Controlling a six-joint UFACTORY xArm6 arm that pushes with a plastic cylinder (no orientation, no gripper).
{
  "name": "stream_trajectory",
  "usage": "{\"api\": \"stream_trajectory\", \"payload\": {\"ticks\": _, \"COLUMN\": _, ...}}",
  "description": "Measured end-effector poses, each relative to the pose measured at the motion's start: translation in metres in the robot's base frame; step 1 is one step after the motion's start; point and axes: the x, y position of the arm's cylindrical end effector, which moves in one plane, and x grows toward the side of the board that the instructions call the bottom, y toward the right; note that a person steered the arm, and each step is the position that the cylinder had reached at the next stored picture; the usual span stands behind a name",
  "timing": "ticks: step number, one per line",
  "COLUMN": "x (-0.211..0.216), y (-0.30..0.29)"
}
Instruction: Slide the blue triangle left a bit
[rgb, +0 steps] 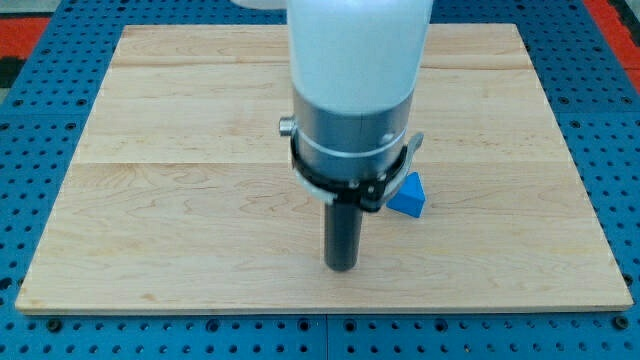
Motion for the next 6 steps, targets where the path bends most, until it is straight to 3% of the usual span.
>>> {"api": "stream_trajectory", "payload": {"ticks": 1, "x": 0.019, "y": 0.012}}
{"api": "stream_trajectory", "payload": {"ticks": 2, "x": 0.002, "y": 0.066}}
{"api": "stream_trajectory", "payload": {"ticks": 6, "x": -0.073, "y": 0.108}}
